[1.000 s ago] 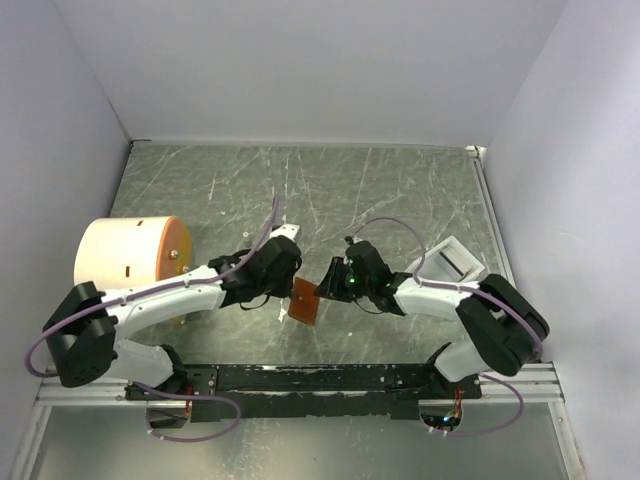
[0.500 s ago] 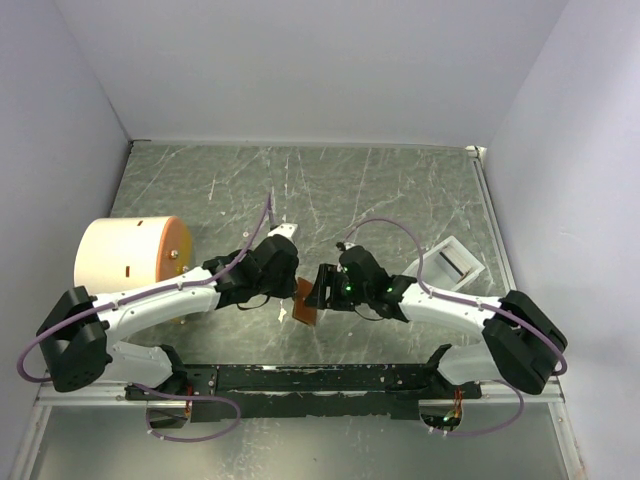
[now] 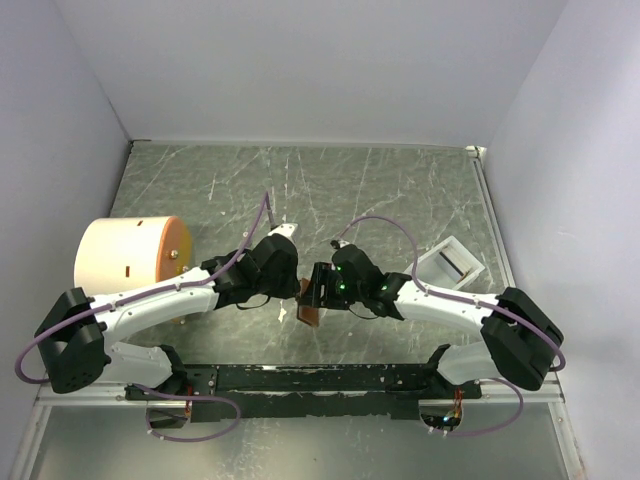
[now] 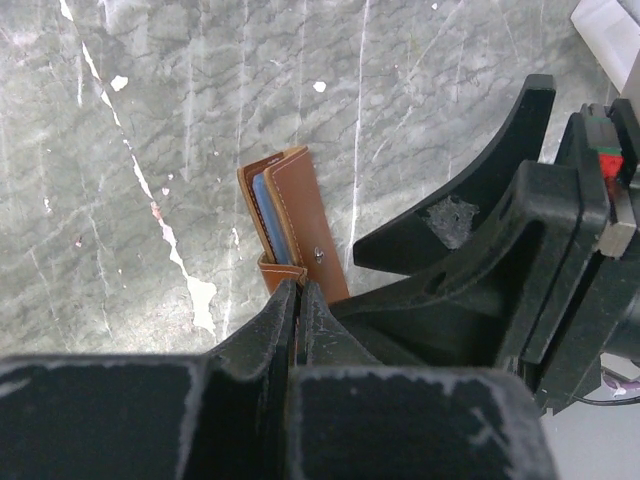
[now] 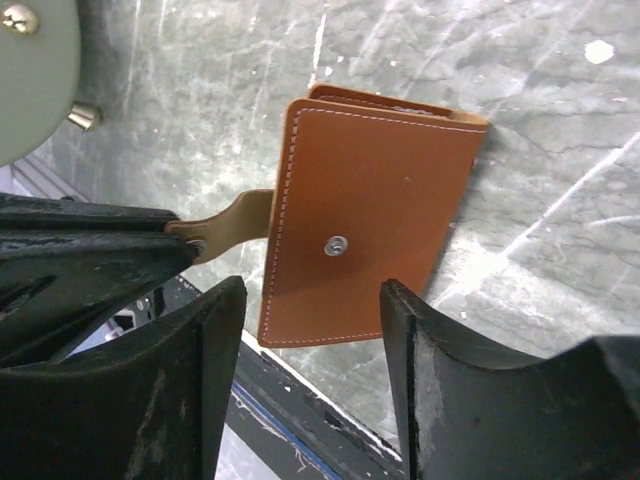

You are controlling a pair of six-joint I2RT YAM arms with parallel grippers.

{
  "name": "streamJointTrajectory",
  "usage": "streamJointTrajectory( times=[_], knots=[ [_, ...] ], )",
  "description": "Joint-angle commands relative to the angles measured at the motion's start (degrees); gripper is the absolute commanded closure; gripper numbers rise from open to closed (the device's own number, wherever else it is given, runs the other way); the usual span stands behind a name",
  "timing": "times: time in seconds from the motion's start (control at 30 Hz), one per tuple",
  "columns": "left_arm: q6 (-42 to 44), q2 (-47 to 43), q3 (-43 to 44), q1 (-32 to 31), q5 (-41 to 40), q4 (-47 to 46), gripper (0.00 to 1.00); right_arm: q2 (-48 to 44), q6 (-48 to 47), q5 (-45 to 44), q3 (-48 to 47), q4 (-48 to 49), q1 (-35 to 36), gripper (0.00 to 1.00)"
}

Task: Put the credit cards into the card holder
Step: Open the card holder at the center of the board.

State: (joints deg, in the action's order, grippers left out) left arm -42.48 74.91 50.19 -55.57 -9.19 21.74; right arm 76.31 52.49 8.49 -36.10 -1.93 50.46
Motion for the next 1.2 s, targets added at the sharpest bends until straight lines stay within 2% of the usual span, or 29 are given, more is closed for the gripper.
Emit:
streamJointTrajectory(
  times=[0.0, 0.5, 0.93, 1.17],
  knots=[
    [-0.3, -1.7, 1.7, 0.3, -0.2, 0.3, 0.93, 0.1, -0.4, -4.1, -0.1, -2.8, 0.3, 0.46],
    [0.5, -4.3, -3.1, 0.3, -7.2, 3.8, 0.93, -4.0, -2.4, -11.4, 0.6, -11.5, 0.2, 0.59],
    [1.2, -4.7, -7.3, 0.4, -8.5, 2.5, 0.93, -1.6, -4.3, -17.2, -2.7, -15.2, -0.3, 0.71],
    [1.7, -2.5, -7.7, 1.1, -8.7, 2.3, 0.93, -0.1, -5.7, -17.7, -1.4, -15.7, -3.4, 0.75]
  ],
)
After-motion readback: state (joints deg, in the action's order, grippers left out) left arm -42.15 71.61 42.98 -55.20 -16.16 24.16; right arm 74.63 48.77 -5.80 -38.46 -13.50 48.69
